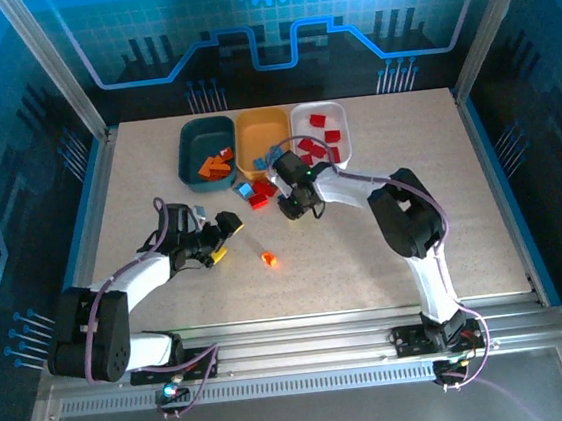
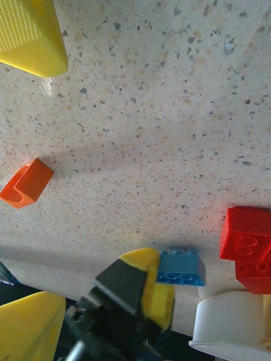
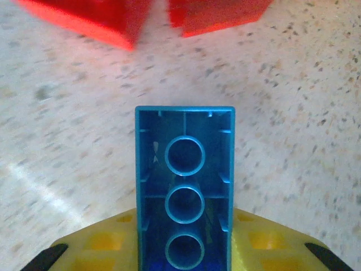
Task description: Sort the legos into containers by color
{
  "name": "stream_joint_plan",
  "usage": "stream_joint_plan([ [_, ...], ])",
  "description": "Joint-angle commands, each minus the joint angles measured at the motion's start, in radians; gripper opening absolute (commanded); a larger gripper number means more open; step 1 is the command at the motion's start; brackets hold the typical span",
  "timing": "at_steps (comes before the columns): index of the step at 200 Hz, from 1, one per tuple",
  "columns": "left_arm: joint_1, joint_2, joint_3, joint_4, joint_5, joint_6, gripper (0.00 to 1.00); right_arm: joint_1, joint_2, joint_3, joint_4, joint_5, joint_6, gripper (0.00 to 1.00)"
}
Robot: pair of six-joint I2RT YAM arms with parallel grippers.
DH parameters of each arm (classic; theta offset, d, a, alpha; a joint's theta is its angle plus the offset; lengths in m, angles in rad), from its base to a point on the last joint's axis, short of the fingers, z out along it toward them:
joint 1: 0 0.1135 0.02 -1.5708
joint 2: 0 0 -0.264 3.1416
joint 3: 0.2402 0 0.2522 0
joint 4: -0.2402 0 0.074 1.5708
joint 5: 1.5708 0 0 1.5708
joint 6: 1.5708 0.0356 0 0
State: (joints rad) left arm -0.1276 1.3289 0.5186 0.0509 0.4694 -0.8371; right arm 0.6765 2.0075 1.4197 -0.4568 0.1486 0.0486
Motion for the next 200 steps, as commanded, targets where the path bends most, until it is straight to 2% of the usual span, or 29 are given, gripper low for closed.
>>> stream_joint_plan([
  [1, -0.004, -0.019, -0.012, -0.009, 0.014, 0.006, 0.99, 0.015, -0.128, -0.018, 0.046, -0.001, 0.017, 0.26],
  [18, -0.004, -0.015, -0.012, -0.005, 0.012, 0.006, 0.99, 0.000, -0.142, 0.022, 0.040, 0.018, 0.015, 0.28],
  [35, -0.004, -0.005, -0.012, 0.003, 0.016, 0.001, 0.99, -0.033, -0.089, 0.114, 0.021, 0.024, 0.021, 0.28],
  [87, -0.004, -0.018, -0.006, -0.048, 0.017, 0.030, 0.99, -0.096, 0.233, 0.564, -0.095, 0.075, 0.000, 0.30],
  [94, -0.004, -0.024, -0.003, -0.058, 0.015, 0.037, 0.99, -0.105, 0.268, 0.616, -0.106, 0.084, 0.006, 0.34],
  [107, -0.003, -0.034, -0.003, -0.066, 0.012, 0.042, 0.99, -0.114, 0.313, 0.706, -0.135, 0.064, 0.006, 0.61],
  [117, -0.004, -0.039, 0.000, -0.071, 0.011, 0.048, 0.99, -0.111, 0.341, 0.741, -0.138, 0.056, -0.002, 0.69],
  [131, -0.003, -0.039, 0.010, -0.079, 0.012, 0.055, 0.99, -0.098, 0.324, 0.728, -0.125, 0.054, -0.003, 0.74],
  [153, -0.003, -0.031, 0.015, -0.066, 0.011, 0.052, 0.99, -0.068, 0.177, 0.594, -0.058, 0.086, 0.048, 0.78],
  [178, -0.004, -0.009, 0.005, -0.026, 0.005, 0.030, 0.99, -0.014, 0.040, 0.377, -0.013, 0.143, 0.255, 0.86],
  [200, -0.003, 0.003, -0.003, -0.007, -0.011, 0.010, 0.99, 0.044, 0.022, 0.248, 0.012, 0.164, 0.387, 0.90],
])
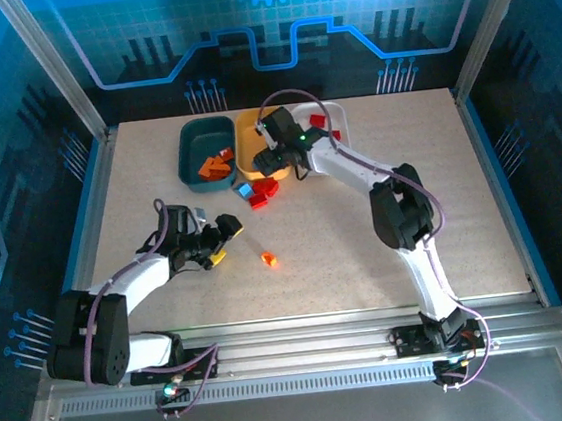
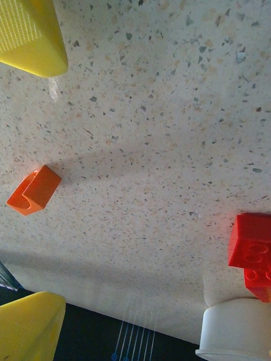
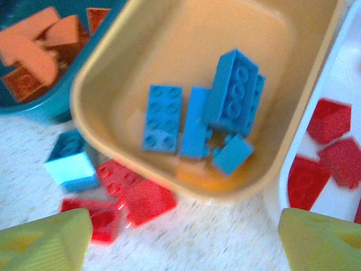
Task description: Sort the legos into containers by color
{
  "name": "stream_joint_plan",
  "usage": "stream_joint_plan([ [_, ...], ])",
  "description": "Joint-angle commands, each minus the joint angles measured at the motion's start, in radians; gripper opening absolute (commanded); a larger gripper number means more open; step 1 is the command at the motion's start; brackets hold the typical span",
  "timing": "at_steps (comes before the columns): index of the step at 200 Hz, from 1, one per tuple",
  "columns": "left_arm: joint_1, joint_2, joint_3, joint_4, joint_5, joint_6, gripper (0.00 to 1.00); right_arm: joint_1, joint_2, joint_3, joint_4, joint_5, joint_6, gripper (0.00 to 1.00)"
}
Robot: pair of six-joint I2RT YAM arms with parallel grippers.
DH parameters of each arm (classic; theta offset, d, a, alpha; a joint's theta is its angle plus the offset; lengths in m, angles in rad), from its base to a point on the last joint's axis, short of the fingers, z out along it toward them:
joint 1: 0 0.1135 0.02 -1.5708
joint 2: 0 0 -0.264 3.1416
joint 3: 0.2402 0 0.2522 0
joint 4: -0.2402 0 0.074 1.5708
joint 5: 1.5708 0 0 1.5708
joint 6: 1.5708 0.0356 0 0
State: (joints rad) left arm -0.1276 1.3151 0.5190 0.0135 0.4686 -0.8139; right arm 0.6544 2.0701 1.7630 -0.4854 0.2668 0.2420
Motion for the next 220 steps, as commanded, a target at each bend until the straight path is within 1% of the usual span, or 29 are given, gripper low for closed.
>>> stream_joint_plan([
  [1, -0.003, 0.016, -0.004, 0.030, -0.010, -0.014, 0.99, 0.069, -0.039, -0.099, 0.041, 0.047, 0.196, 0.90],
  [12, -0.003, 0.014, -0.003, 0.014, -0.024, -0.016, 0.99, 0.092, -0.015, -0.103, 0.030, 0.058, 0.225, 0.93],
  [28, -0.001, -0.004, -0.003, -0.022, -0.055, -0.016, 0.99, 0.114, 0.030, -0.074, 0.011, 0.036, 0.248, 0.93],
  [49, 0.009, -0.045, -0.014, -0.066, -0.096, -0.013, 0.99, 0.136, 0.100, -0.014, -0.033, 0.056, 0.260, 0.94],
  [71, 0.026, -0.086, -0.042, -0.075, -0.098, -0.014, 0.99, 0.142, 0.164, 0.036, -0.065, 0.069, 0.273, 0.93],
  [85, 0.035, -0.101, -0.053, -0.083, -0.096, -0.011, 0.99, 0.143, 0.195, 0.058, -0.064, 0.060, 0.276, 0.91],
  [117, 0.052, -0.107, -0.062, -0.092, -0.088, -0.001, 0.99, 0.145, 0.251, 0.131, -0.079, 0.042, 0.268, 0.81],
  [128, 0.055, -0.105, -0.059, -0.092, -0.087, 0.000, 0.99, 0.143, 0.295, 0.157, -0.086, 0.039, 0.265, 0.79],
  [164, 0.059, -0.091, -0.048, -0.087, -0.086, 0.005, 0.99, 0.143, 0.338, 0.207, -0.114, 0.046, 0.273, 0.67],
  [182, 0.059, -0.079, -0.046, -0.082, -0.082, 0.005, 0.99, 0.144, 0.334, 0.191, -0.109, 0.057, 0.280, 0.56],
  [184, 0.060, -0.078, -0.046, -0.081, -0.083, 0.006, 0.99, 0.145, 0.333, 0.189, -0.109, 0.057, 0.281, 0.56],
  [185, 0.060, -0.078, -0.046, -0.081, -0.082, 0.006, 0.99, 0.145, 0.332, 0.185, -0.106, 0.058, 0.281, 0.54],
  [196, 0.060, -0.072, -0.047, -0.080, -0.083, 0.008, 0.99, 0.145, 0.318, 0.163, -0.096, 0.067, 0.284, 0.47],
  [210, 0.060, -0.068, -0.047, -0.078, -0.081, 0.009, 0.99, 0.150, 0.287, 0.125, -0.069, 0.069, 0.280, 0.40],
  [220, 0.060, -0.066, -0.047, -0.076, -0.079, 0.006, 0.99, 0.155, 0.262, 0.088, -0.047, 0.071, 0.276, 0.38],
])
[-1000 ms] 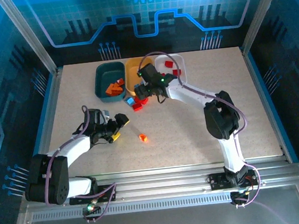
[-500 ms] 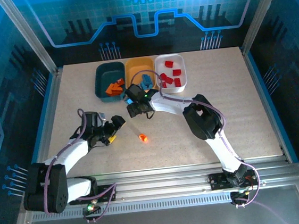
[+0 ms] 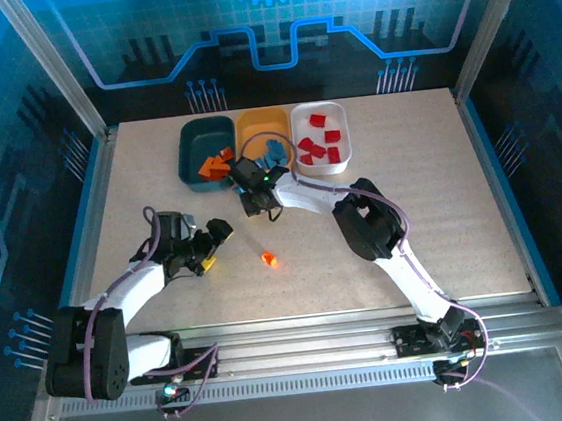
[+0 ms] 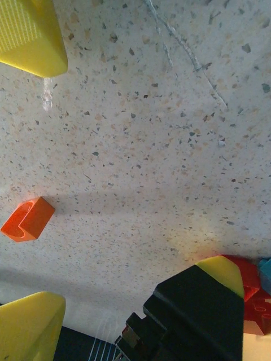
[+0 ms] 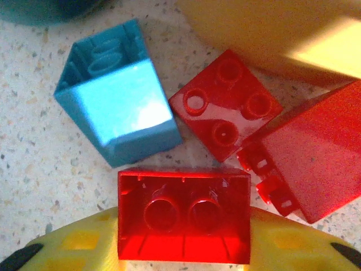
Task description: Sort the legos into containers by color
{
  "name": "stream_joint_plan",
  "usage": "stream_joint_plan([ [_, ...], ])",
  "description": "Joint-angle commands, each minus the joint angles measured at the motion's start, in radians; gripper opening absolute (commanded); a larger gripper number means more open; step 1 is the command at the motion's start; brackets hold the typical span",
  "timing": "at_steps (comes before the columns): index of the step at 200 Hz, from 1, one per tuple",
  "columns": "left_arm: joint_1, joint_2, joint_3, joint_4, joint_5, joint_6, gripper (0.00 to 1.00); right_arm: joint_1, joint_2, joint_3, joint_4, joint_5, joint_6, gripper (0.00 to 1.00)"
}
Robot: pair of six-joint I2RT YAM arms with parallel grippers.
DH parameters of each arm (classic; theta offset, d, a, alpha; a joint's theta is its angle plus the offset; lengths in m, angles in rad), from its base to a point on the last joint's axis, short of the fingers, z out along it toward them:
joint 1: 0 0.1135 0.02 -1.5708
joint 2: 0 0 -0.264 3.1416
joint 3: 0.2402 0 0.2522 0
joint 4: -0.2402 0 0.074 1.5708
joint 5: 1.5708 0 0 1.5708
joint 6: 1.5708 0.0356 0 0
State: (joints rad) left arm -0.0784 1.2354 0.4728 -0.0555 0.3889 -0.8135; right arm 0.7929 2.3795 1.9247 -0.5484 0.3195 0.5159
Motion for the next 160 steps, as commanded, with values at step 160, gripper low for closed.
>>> stream_joint_plan([
  [160, -0.156, 0.045, 0.059, 0.127, 0.128, 0.029, 0.99, -0.443, -0.142, 0.018, -0.072, -0.170, -0.114, 0.42],
])
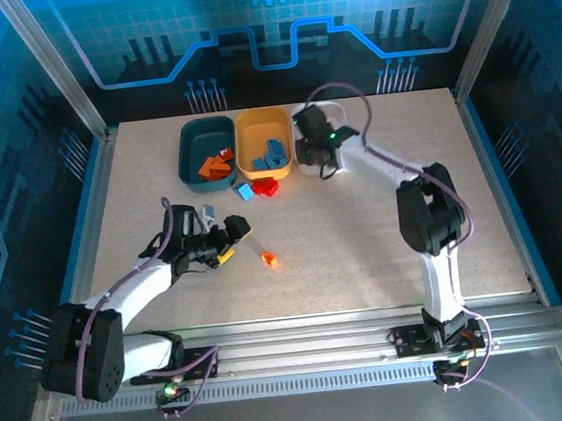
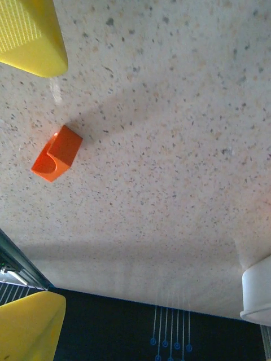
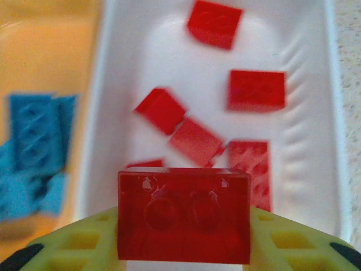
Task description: Sort the legos into containers by color
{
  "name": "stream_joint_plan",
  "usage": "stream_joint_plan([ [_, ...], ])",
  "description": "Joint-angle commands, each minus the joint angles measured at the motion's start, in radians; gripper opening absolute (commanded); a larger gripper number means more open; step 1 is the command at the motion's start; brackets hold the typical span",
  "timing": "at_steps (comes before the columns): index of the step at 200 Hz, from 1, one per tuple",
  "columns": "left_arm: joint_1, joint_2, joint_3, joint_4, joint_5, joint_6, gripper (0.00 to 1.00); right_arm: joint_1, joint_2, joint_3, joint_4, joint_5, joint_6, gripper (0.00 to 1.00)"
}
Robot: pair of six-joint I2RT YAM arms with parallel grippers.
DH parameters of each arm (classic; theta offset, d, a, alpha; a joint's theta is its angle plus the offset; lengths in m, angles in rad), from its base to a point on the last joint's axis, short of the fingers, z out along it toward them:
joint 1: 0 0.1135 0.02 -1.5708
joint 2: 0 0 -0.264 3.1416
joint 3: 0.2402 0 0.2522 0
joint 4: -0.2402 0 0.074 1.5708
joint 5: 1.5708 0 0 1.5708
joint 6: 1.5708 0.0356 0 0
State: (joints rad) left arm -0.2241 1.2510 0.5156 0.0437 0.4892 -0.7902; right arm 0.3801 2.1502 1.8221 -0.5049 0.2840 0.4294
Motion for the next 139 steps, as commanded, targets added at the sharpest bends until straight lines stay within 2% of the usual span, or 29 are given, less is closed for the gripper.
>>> stream_joint_plan([
  [1, -0.010, 0.030, 0.017, 0.027, 0.028, 0.006, 0.99, -0.032, 0.090, 0.126, -0.118, -0.135, -0.028, 0.43],
  [6, -0.011, 0.034, 0.020, 0.022, 0.028, 0.011, 0.99, -0.039, 0.104, 0.148, -0.129, -0.138, -0.031, 0.47],
  [19, -0.011, 0.040, 0.027, 0.012, 0.029, 0.019, 0.99, -0.048, 0.109, 0.161, -0.126, -0.121, -0.038, 0.71],
  [29, -0.011, 0.041, 0.032, 0.010, 0.031, 0.023, 0.99, -0.047, 0.078, 0.132, -0.101, -0.098, -0.041, 0.77],
  [50, -0.011, 0.041, 0.040, 0.004, 0.027, 0.029, 0.99, -0.010, -0.044, -0.009, 0.014, -0.043, -0.057, 0.78],
  [66, -0.011, 0.044, 0.044, 0.004, 0.018, 0.032, 0.99, 0.055, -0.131, -0.117, 0.084, 0.025, -0.097, 0.79],
  [85, -0.009, 0.050, 0.042, 0.004, -0.006, 0.030, 0.99, 0.154, -0.176, -0.208, 0.149, 0.034, -0.172, 0.78],
  [109, 0.003, 0.047, 0.025, 0.012, -0.042, 0.012, 0.99, 0.265, -0.128, -0.236, 0.193, 0.042, -0.238, 0.78],
  [139, 0.037, 0.035, 0.003, 0.031, -0.021, -0.017, 0.99, 0.311, 0.000, -0.135, 0.168, 0.045, -0.234, 0.81],
])
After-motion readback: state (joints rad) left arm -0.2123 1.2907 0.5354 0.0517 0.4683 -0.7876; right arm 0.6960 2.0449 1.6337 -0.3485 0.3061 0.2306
